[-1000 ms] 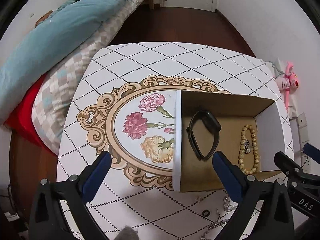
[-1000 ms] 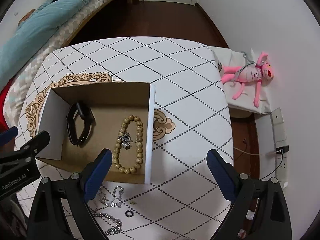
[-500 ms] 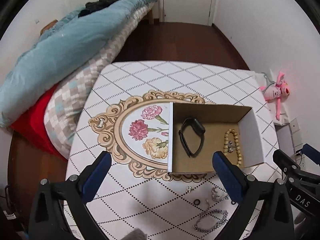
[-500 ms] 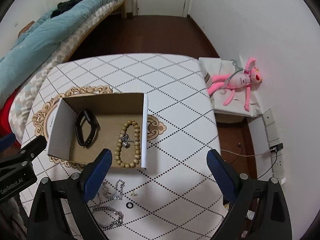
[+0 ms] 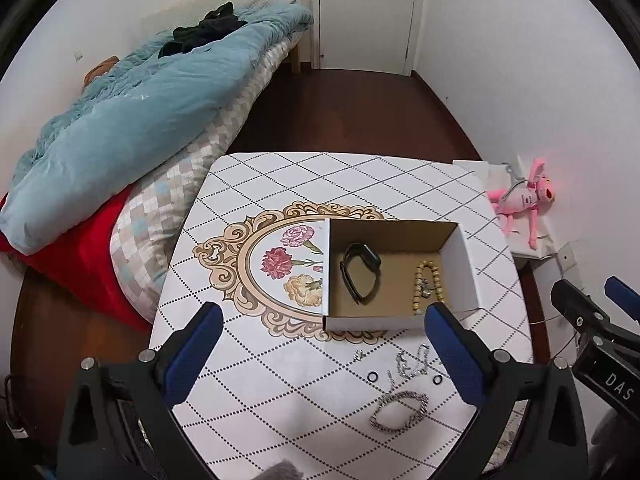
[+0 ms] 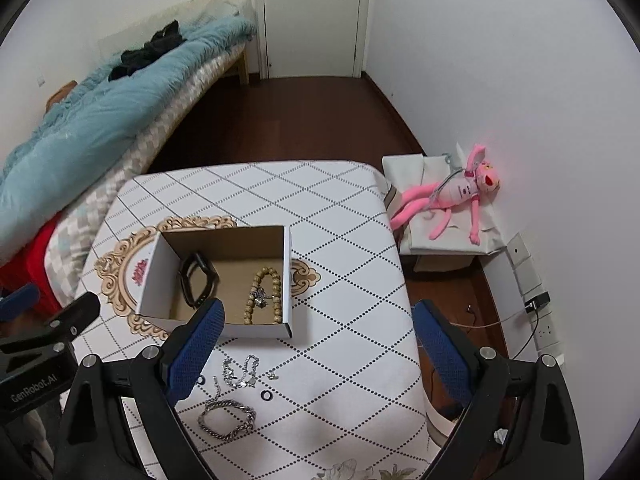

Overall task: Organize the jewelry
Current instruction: 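Grasp the silver chain bracelet with the left tool while the right grasps a silver pendant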

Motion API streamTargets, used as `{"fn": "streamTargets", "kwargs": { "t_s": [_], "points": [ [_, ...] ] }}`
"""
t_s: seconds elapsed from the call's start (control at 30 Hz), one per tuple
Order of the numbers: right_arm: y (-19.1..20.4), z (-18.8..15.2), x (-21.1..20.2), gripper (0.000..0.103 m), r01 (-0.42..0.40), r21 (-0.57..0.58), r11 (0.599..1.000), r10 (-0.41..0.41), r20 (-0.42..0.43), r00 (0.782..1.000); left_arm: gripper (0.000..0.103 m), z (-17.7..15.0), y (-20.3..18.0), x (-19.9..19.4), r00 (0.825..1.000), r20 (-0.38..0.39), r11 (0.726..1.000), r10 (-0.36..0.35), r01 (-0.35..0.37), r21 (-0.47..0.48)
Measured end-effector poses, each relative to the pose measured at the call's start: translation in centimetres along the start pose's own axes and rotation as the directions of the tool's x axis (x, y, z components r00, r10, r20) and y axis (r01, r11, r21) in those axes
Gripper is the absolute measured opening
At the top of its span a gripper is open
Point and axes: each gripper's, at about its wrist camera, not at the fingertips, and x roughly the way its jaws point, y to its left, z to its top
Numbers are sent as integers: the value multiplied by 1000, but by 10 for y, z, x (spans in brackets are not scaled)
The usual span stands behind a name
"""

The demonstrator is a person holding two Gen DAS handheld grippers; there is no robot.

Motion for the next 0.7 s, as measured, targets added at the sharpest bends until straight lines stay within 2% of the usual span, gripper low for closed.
{"fn": "streamTargets", "kwargs": {
  "t_s": [0.13, 0.23, 0.33, 0.4, 0.47, 0.5, 0.6, 0.7],
  "points": [
    [-2, -3, -15, 97, -32, 20, 999, 32, 6, 999, 103, -4, 1, -6, 1000, 2, 1000, 8, -8, -5],
    [-1, -14, -7, 97, -55, 31, 998, 57, -48, 997, 103, -17, 4, 7, 999, -21, 999, 40, -40, 6],
    [1, -39, 21, 97, -75, 38, 996, 79, -141, 987, 103, -42, 7, 34, 993, -96, 998, 63, -62, 17],
    [-1, -58, 41, 96, -83, 60, 995, 93, -200, 975, 102, -64, 6, 58, 983, -173, 998, 67, -62, 32],
    [-8, -80, 62, 91, -87, 96, 992, 109, -249, 962, 102, -86, 1, 80, 969, -241, 998, 52, -43, 43],
    [-11, -89, 70, 84, -81, 107, 991, 108, -268, 957, 102, -94, -2, 88, 962, -269, 999, 37, -26, 46],
    [-18, -113, 93, 67, -68, 130, 989, 107, -320, 941, 92, -113, -14, 106, 948, -318, 998, 1, 19, 60],
    [-26, -128, 107, 65, -56, 150, 987, 106, -348, 931, 92, -122, -28, 117, 943, -332, 995, -26, 58, 86]
  ]
}}
